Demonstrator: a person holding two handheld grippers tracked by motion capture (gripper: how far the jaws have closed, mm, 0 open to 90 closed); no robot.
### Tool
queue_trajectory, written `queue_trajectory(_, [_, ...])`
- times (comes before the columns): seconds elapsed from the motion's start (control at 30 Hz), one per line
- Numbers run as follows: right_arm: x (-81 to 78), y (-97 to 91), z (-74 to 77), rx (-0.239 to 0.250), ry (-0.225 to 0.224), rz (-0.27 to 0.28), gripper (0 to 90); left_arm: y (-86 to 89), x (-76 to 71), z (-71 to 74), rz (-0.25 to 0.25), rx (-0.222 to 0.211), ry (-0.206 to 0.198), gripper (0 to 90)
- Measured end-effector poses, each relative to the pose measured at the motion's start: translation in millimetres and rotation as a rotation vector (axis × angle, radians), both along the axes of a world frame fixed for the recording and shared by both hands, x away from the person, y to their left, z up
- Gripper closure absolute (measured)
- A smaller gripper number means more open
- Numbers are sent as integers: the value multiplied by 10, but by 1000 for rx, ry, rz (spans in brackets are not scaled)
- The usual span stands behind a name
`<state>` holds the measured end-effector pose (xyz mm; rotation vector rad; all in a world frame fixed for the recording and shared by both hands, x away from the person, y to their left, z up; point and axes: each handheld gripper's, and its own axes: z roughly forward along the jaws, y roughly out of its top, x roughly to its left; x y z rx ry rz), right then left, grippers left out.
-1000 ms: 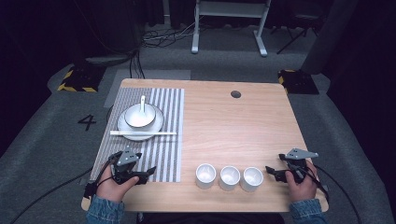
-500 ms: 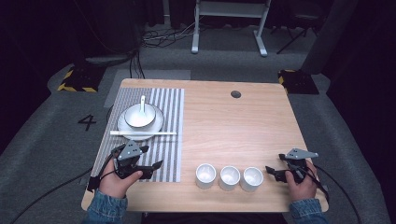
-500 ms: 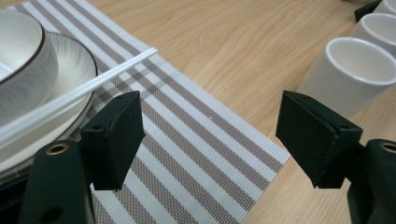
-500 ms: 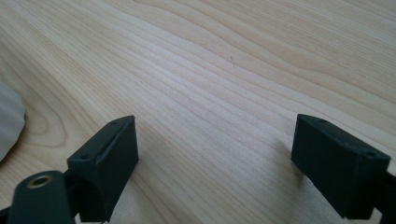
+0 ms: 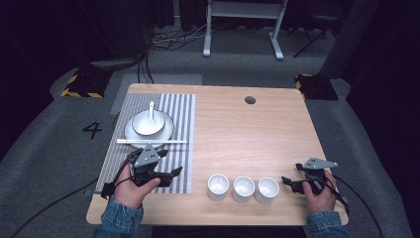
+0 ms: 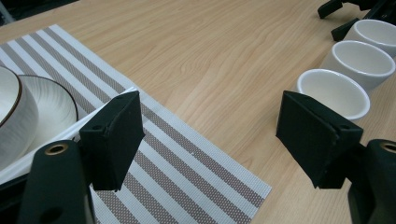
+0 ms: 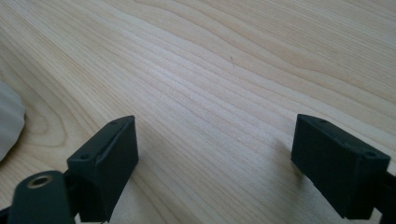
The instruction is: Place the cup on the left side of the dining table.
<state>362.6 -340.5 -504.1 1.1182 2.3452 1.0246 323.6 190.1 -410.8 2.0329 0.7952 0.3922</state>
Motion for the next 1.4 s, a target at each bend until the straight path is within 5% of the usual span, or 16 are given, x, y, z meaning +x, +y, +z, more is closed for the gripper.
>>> queue_trajectory(0.43, [0,0,0,0,0,0,149,-422,-111,176,-110,10,-35,202])
queue_trajectory(0.63, [0,0,0,0,0,0,149,-562,-151,186,-182,-52,-10,194])
queue_trajectory(1.27, [0,0,0,0,0,0,149,-884,-209,176,-212,-78,-63,169])
queue_trajectory(1.4, [0,0,0,0,0,0,149,-999,-191,105,-229,-76,-48,171])
